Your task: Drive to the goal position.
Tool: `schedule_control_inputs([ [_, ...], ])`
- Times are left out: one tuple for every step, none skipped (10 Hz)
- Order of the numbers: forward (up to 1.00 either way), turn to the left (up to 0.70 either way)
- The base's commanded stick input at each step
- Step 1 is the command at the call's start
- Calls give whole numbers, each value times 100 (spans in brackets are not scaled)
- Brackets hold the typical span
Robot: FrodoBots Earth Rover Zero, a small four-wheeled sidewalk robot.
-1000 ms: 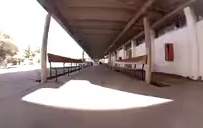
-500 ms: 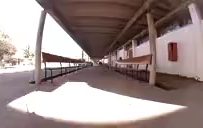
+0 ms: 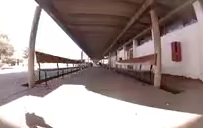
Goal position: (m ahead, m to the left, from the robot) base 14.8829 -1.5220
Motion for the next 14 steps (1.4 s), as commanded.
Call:
schedule_control_inputs([
  [70,0],
  [70,0],
  [70,0],
  [70,0],
  [70,0],
  [70,0],
  [70,5],
  [70,34],
  [70,6],
  [70,2],
  [70,0],
  [70,0],
  [70,0],
  [70,0],
])
